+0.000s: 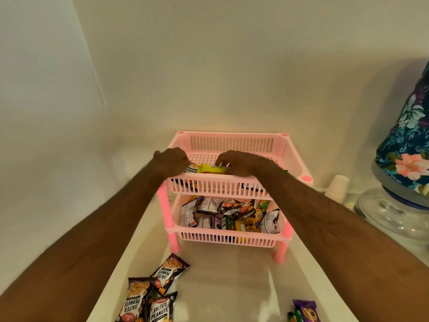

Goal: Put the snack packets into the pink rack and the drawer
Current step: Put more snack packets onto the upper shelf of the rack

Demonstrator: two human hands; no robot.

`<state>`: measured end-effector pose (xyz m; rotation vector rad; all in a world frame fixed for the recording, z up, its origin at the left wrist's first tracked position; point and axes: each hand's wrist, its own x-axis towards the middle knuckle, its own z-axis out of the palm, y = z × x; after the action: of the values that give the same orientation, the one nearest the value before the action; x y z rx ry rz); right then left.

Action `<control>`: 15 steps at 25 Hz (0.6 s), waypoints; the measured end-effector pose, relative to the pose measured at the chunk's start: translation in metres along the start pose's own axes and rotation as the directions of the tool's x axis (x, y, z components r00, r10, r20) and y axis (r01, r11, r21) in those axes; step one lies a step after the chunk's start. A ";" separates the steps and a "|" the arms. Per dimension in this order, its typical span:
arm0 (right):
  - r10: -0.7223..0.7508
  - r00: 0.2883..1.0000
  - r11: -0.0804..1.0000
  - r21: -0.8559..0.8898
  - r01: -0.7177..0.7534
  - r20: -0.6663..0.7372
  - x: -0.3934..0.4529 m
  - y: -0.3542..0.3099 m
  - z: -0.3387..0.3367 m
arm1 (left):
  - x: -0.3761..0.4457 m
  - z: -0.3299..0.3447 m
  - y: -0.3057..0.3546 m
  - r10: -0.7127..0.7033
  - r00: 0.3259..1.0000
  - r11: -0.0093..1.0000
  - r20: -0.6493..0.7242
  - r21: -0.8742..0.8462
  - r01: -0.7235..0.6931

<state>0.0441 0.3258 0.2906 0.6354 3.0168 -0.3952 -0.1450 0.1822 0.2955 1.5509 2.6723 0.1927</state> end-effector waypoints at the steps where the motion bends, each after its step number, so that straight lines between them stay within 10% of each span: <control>1: 0.003 1.000 1.000 0.005 -0.003 0.010 0.002 0.001 0.000 | -0.001 0.001 0.002 -0.006 0.999 0.999 0.034 -0.034 0.007; 7: 0.023 0.998 0.984 0.177 -0.012 -0.059 -0.001 0.006 0.005 | -0.009 0.012 0.008 -0.029 0.997 0.999 0.071 0.043 0.026; 15: -0.043 0.842 0.994 0.059 0.089 -0.538 -0.071 0.013 0.019 | -0.057 0.042 0.041 0.188 0.863 0.967 -0.469 -0.067 -0.247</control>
<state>0.1141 0.3043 0.2751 0.7606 3.5819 -0.4017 -0.0768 0.1563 0.2577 1.9735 2.7179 0.8212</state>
